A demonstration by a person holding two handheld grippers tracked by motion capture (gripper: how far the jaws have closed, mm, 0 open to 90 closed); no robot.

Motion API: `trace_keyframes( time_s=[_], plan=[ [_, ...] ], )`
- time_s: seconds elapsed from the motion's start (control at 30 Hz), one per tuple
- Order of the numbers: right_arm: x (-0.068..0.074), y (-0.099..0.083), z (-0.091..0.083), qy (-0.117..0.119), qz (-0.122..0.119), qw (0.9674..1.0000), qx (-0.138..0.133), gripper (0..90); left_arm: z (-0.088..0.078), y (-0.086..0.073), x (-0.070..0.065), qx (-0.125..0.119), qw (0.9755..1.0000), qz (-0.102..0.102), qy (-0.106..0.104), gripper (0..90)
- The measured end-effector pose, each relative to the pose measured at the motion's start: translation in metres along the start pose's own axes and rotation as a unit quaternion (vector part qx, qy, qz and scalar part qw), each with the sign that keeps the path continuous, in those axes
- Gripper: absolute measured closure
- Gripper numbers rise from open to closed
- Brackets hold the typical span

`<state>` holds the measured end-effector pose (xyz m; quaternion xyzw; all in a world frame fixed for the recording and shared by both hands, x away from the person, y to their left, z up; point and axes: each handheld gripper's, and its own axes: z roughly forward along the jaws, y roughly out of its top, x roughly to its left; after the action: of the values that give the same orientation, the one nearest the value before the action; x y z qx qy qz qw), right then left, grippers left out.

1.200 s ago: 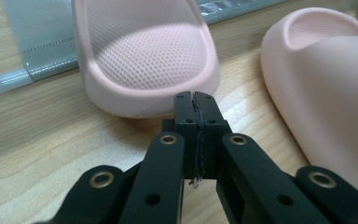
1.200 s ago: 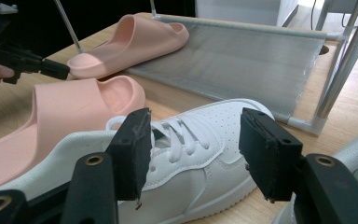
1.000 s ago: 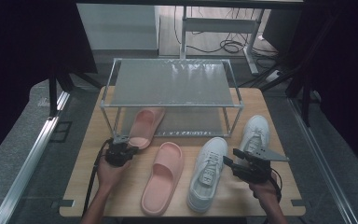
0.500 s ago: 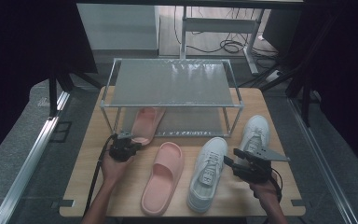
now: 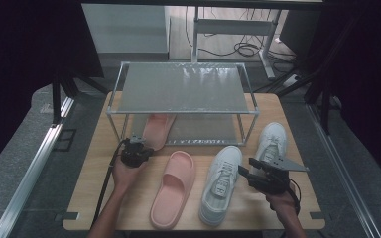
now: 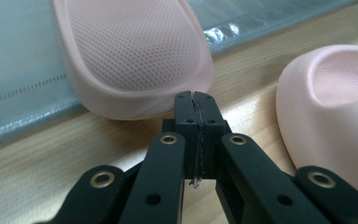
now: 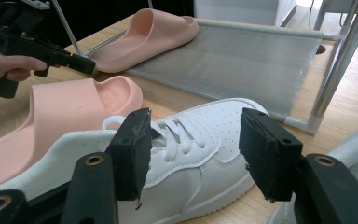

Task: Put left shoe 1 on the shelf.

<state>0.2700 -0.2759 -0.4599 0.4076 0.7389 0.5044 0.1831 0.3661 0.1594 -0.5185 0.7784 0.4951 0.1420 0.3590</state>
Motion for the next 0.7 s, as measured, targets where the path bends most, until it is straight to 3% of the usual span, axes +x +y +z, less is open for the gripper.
trace_keyframes(
  time_s=[0.7],
  plan=[
    [-0.001,0.0,-0.001,-0.002,0.0,1.0,-0.002,44.4,0.015,0.011,-0.003,-0.006,0.9999,0.001,0.009,87.9]
  ],
)
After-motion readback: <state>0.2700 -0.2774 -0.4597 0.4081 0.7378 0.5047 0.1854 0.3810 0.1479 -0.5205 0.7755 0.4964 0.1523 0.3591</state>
